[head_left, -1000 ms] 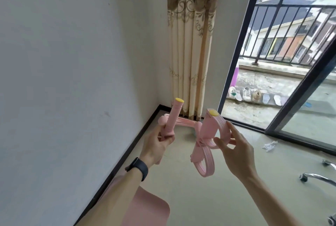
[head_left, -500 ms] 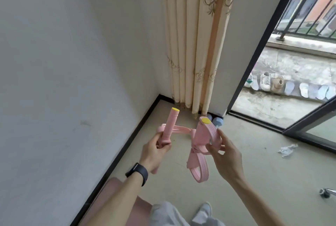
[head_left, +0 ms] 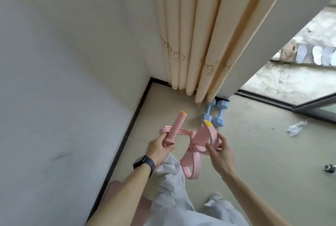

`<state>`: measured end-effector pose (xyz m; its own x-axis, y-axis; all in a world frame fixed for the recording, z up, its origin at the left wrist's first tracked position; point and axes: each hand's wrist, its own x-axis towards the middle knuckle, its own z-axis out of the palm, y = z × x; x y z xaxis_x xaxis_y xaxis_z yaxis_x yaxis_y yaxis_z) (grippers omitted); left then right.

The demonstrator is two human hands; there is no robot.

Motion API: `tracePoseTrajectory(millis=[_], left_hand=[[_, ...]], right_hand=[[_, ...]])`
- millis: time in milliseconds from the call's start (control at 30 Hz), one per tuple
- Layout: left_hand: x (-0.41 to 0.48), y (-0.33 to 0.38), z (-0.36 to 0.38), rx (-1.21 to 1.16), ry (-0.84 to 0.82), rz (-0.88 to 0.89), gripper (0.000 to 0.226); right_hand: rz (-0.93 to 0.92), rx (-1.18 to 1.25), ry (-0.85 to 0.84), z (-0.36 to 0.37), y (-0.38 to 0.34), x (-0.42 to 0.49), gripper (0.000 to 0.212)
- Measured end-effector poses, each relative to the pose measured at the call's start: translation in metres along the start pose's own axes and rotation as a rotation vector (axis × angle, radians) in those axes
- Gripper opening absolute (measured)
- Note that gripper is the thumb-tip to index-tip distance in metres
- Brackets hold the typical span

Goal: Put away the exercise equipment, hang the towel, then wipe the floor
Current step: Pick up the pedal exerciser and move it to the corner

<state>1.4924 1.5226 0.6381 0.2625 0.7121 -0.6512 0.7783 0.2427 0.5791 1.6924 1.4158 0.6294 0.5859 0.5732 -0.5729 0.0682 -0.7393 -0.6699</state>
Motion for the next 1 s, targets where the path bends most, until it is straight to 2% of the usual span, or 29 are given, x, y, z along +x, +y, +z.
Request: tracePoseTrajectory(millis=[167,267,433,567,667,767,867,933,1000], left_hand=[[0.088,-0.008,-0.028,0.113,-0.106,-0.023,0.043],[0.146,-0.016,-0.029,0.168,-0.169,-0.019,0.047],[0.257,-0.047,0.001,0.276,-0.266,0.014,0.058],[0.347,-0.085,0.042,0.502,-0.267,0.090,0.064],[0.414,-0.127,0.080,0.595,-0.297,0.138,0.072],[0.462,-0.153,0.112,0.672,-0.231,0.213,0.073],[0.500,-0.180,0.146,0.740,-0.077,0.327,0.066],[0.519,-0.212,0.170,0.709,-0.006,0.426,0.069],[0.543,-0.257,0.199,0.763,0.053,0.502,0.075]], right_hand=[[0.217,0.026,0.057,0.060,-0.015,0.057,0.051],[0.289,-0.021,0.030,0.093,-0.005,0.098,0.046],[0.398,-0.065,-0.033,0.150,0.041,0.183,0.047],[0.492,0.079,-0.108,0.202,0.098,0.261,0.044],[0.533,0.207,-0.097,0.242,0.153,0.324,0.040],[0.568,0.431,-0.042,0.277,0.194,0.376,0.037],[0.585,0.585,-0.039,0.301,0.231,0.427,0.049],[0.590,0.585,-0.069,0.318,0.262,0.452,0.056],[0.580,0.496,-0.089,0.334,0.298,0.472,0.054]])
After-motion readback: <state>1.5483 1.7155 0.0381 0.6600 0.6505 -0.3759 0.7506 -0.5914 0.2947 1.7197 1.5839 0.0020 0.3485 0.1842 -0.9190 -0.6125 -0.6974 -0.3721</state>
